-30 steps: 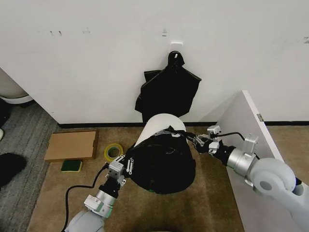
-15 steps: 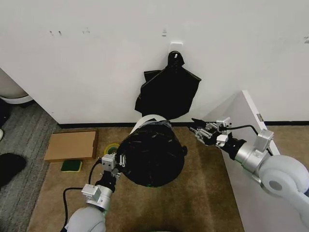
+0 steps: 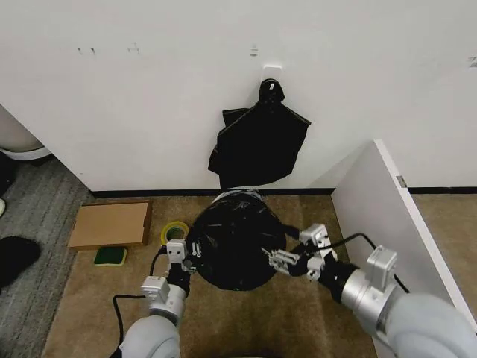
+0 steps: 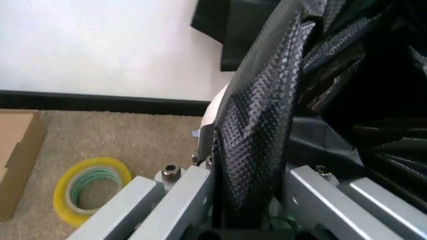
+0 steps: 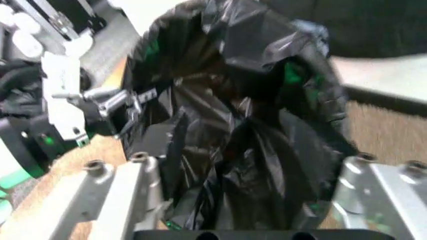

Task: Place the garbage bag over the trash bin.

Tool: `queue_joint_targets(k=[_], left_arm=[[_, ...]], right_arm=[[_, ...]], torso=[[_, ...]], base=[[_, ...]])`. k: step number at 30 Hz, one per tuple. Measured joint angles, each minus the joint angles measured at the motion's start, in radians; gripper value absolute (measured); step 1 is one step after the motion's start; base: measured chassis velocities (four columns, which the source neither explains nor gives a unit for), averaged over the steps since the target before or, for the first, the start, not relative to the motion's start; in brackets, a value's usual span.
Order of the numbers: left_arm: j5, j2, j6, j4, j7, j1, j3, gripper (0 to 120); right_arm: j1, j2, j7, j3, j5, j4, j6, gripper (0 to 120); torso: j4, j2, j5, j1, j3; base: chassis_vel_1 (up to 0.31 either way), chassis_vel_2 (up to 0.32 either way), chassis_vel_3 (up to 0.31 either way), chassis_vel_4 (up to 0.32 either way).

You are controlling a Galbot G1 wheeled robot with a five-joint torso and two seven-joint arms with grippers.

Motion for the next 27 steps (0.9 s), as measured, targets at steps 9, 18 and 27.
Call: queue_joint_targets(k=[9, 18, 27], left_arm=[[0.072, -0.033, 0.032, 0.035, -0.025, -0.054, 0.08, 0], [0.128, -0.067, 0.059, 0.086, -0.047, -0.145, 0.159, 0], [0.147, -0.099, 0.071, 0.095, -0.061, -0.146, 0.184, 0]], right_arm=[[0.087, 0.041, 0.139, -0.141, -0.008, -0.047, -0.057, 17], [0.217, 0.128, 0.358, -0.295, 0.008, -0.104, -0.187, 0], [0.299, 0.215, 0.436, -0.417, -0.058, -0.21, -0.199, 0]], torso=[[0.0003, 0.0, 0.0001, 0.0, 0.0], [0.0002, 0.0, 0.0, 0.0, 0.0], [0.0001, 0.0, 0.0, 0.0, 0.0]], base=[[0.0, 0.0, 0.0, 0.0], [0.0, 0.0, 0.0, 0.0], [0.0, 0.0, 0.0, 0.0]])
